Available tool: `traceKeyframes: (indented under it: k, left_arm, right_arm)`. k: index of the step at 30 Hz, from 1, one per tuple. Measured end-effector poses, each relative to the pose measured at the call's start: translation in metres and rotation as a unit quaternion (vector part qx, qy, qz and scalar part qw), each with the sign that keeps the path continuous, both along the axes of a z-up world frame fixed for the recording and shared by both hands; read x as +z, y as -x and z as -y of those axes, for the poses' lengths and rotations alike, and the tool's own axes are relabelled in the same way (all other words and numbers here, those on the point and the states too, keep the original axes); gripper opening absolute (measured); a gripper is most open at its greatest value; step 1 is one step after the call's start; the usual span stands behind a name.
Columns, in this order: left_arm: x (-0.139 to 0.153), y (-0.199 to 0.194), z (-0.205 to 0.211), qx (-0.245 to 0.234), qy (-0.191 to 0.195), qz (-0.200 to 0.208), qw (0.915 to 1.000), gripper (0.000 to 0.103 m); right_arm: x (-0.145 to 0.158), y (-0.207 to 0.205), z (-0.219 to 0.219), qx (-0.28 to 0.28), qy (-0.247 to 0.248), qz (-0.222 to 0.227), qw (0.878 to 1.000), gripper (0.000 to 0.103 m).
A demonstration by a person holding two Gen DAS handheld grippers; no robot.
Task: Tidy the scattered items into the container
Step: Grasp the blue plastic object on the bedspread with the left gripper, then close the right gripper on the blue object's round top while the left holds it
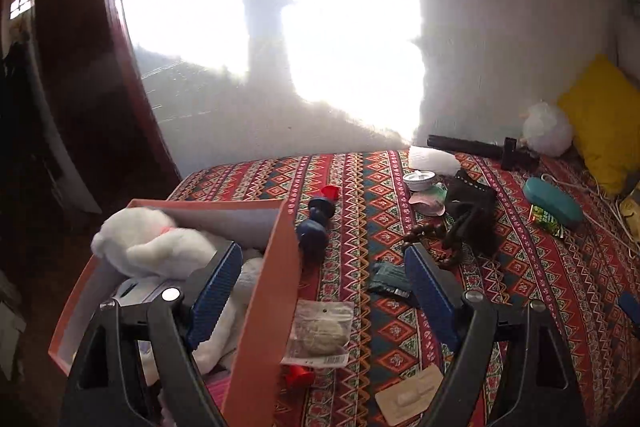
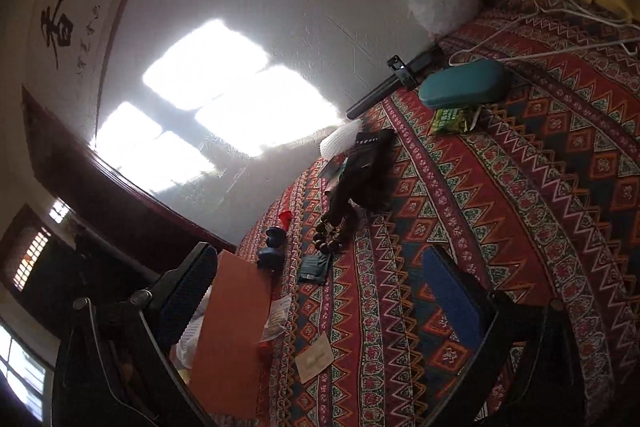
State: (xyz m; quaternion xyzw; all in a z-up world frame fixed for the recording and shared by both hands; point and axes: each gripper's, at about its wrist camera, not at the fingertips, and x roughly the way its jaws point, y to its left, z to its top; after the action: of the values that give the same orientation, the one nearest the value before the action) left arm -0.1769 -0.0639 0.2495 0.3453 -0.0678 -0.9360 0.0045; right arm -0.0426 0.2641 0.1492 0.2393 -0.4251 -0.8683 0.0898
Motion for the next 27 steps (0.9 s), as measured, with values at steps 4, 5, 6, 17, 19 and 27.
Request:
traceKeyframes:
  k: [4,5,6,17,19,27]
  left_arm:
    - [-0.042,0.113,-0.026,0.019,0.030,0.099,0.9944,0.084]
    - [-0.058,0.138,-0.025,0.028,0.053,0.122,0.9907,0.084]
    - [-0.073,0.156,-0.022,0.038,0.077,0.141,0.9863,0.083]
    - [-0.179,0.231,-0.006,0.034,0.136,0.239,0.9607,0.031]
    - [-0.175,0.212,-0.019,-0.006,0.113,0.250,0.9615,0.030]
    - [-0.175,0.048,-0.052,-0.128,-0.093,0.327,0.9315,0.030]
  right_arm:
    - [-0.003,0.014,-0.020,-0.024,-0.019,0.007,0.999,0.102]
    - [-0.007,0.019,-0.023,-0.023,-0.003,0.009,1.000,0.102]
    - [-0.012,0.023,-0.026,-0.018,0.015,0.010,1.000,0.102]
    - [-0.021,0.039,-0.022,0.012,0.038,0.012,0.999,0.102]
    - [-0.019,0.037,-0.022,0.011,0.038,0.007,0.999,0.102]
    - [-0.014,0.033,-0.013,0.034,0.041,0.006,0.999,0.102]
